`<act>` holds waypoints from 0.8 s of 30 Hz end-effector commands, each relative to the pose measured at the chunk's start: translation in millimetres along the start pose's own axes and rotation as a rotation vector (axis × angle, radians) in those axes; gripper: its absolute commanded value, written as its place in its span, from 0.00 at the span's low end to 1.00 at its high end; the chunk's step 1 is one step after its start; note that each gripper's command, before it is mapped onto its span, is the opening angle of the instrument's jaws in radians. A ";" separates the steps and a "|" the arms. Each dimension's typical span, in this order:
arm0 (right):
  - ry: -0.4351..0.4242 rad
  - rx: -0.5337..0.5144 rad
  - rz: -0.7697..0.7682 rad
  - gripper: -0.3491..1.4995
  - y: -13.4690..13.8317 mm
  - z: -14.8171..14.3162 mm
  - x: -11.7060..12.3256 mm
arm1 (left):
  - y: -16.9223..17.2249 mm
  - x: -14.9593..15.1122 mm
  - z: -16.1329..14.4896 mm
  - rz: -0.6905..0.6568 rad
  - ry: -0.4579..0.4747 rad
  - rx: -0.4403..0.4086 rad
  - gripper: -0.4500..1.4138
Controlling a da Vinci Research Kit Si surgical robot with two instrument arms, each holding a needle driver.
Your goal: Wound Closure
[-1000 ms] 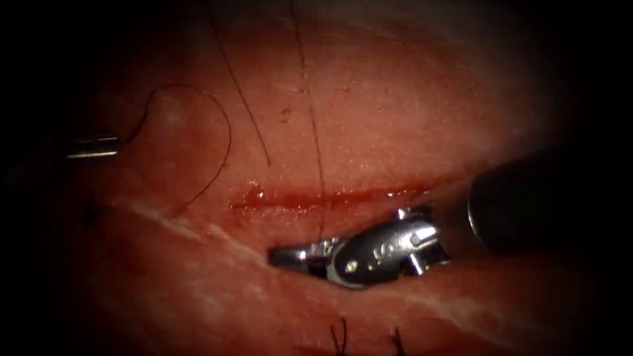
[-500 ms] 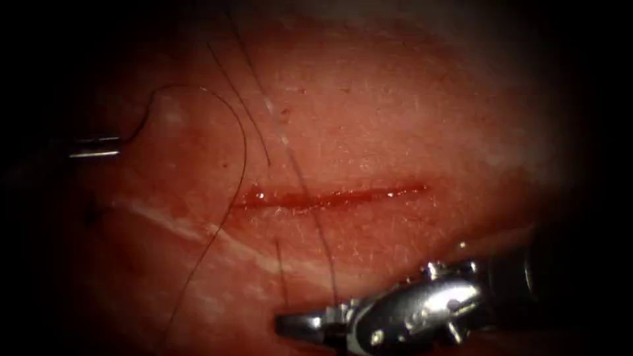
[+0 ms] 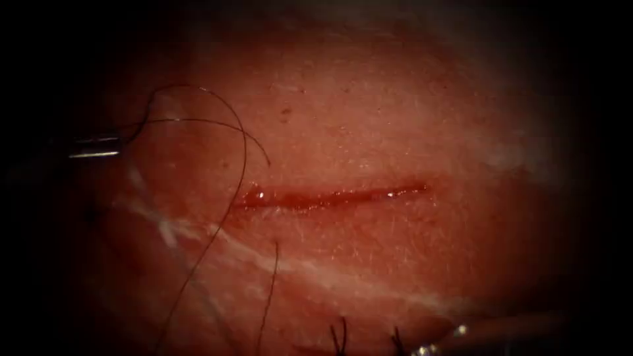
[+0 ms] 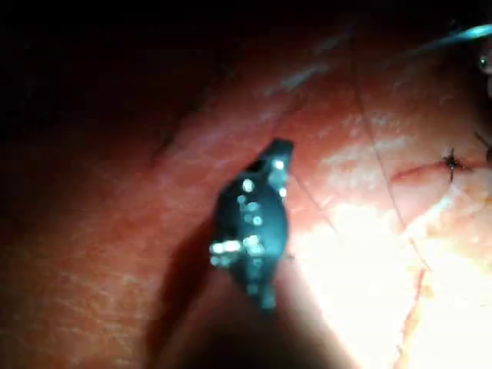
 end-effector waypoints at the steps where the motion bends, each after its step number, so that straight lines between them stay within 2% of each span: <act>1: -0.012 -0.013 0.016 0.45 0.6 0.3 -2.5 | 0.2 -0.8 0.6 -0.002 0.001 -0.002 0.00; 5: -0.023 -0.043 0.030 0.61 2.7 0.6 -6.4 | 0.1 -0.8 0.6 -0.002 0.001 -0.003 0.00; 7: -0.023 -0.056 0.032 0.65 3.6 1.0 -8.5 | 0.1 -0.8 0.6 -0.002 0.001 -0.003 0.00; 8: -0.023 -0.056 0.032 0.65 3.6 1.0 -8.5 | 0.1 -0.8 0.6 -0.002 0.001 -0.003 0.00; 9: -0.036 -0.069 0.032 0.65 4.2 1.7 -10.9 | 0.1 -0.8 0.6 -0.002 0.001 -0.003 0.00; 10: -0.041 -0.074 0.031 0.65 4.5 2.0 -11.8 | 0.1 -0.8 0.6 -0.002 0.001 -0.003 0.00; 15: -0.066 -0.083 0.026 0.60 5.1 3.2 -14.9 | 0.1 -0.8 0.6 -0.002 0.001 -0.003 0.00; 16: -0.081 -0.086 0.024 0.55 5.4 4.0 -16.3 | 0.1 -0.8 0.6 -0.002 0.001 -0.003 0.00; 19: -0.092 -0.094 0.023 0.51 5.8 4.9 -17.4 | 0.1 -0.8 0.6 -0.002 0.001 -0.003 0.00; 22: -0.105 -0.092 0.023 0.32 6.1 5.7 -18.1 | 0.1 -0.8 0.6 -0.002 0.001 -0.003 0.00; 23: -0.105 -0.092 0.023 0.32 6.1 5.7 -18.1 | 0.1 -0.8 0.6 -0.002 0.001 -0.003 0.00; 24: -0.117 -0.082 0.021 0.00 6.1 5.9 -18.4 | 0.1 -0.8 0.5 -0.002 0.001 -0.004 0.00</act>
